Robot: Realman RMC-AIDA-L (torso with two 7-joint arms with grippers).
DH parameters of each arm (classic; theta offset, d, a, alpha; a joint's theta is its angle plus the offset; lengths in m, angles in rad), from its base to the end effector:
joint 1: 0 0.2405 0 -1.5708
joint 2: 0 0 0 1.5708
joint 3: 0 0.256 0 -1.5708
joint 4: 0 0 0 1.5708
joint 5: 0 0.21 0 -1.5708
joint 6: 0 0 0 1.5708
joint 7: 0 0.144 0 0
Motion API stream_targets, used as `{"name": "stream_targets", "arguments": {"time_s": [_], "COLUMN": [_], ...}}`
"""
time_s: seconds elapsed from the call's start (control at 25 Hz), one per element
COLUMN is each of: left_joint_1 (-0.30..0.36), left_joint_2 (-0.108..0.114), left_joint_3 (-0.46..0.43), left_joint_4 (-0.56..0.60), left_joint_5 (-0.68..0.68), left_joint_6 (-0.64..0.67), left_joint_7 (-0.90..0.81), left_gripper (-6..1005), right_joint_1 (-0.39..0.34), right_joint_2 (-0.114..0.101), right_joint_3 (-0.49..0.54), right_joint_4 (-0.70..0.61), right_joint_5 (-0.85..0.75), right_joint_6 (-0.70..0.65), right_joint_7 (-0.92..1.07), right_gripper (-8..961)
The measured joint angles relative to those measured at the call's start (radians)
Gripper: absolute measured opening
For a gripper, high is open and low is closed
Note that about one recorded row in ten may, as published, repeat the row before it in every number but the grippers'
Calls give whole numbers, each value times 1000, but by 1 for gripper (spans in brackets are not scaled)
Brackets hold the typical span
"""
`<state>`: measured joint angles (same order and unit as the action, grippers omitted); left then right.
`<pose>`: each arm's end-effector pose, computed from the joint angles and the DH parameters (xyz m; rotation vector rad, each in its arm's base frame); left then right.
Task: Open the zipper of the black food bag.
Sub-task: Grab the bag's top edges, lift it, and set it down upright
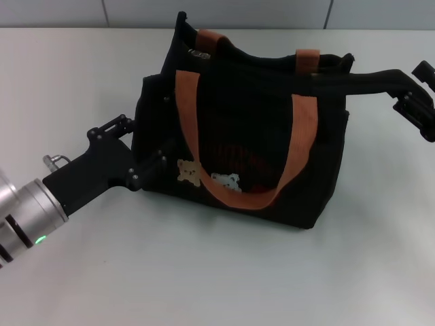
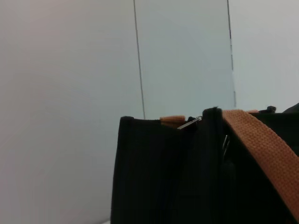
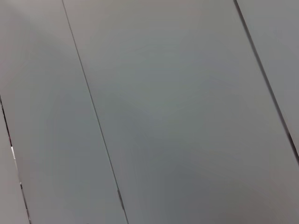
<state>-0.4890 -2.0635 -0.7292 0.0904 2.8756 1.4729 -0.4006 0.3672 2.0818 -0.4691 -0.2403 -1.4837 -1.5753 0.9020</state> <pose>-0.3063 0.2835 -0.0471 -2.2630 -0.2848 -0.8054 0.3112 0.2868 0.0090 -1.9851 0.6449 1.1790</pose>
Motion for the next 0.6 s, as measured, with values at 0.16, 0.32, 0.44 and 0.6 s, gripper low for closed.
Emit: {"name": "stream_targets", "arguments": {"time_s": [0.16, 0.32, 0.44, 0.6], "left_joint_1": [23, 33, 39, 40], "left_joint_2": [-2, -1, -2, -3], "left_joint_3": [-21, -27, -26, -22], "left_joint_4": [-20, -26, -29, -29], "left_joint_5": [-5, -7, -8, -7], "left_joint_6": [13, 20, 31, 41], "left_joint_7": [32, 52, 84, 85], "left_gripper": [505, 430, 375, 300], "right_joint_1": [-3, -3, -3, -2], "right_joint_2": [0, 0, 0, 0], "right_joint_3": [0, 0, 0, 0], "right_joint_4": [0, 0, 2, 2], "right_joint_5": [0, 0, 0, 0], "right_joint_6": [-11, -11, -11, -11], "right_joint_7": [0, 0, 0, 0], "right_gripper": [837, 837, 837, 837]}}
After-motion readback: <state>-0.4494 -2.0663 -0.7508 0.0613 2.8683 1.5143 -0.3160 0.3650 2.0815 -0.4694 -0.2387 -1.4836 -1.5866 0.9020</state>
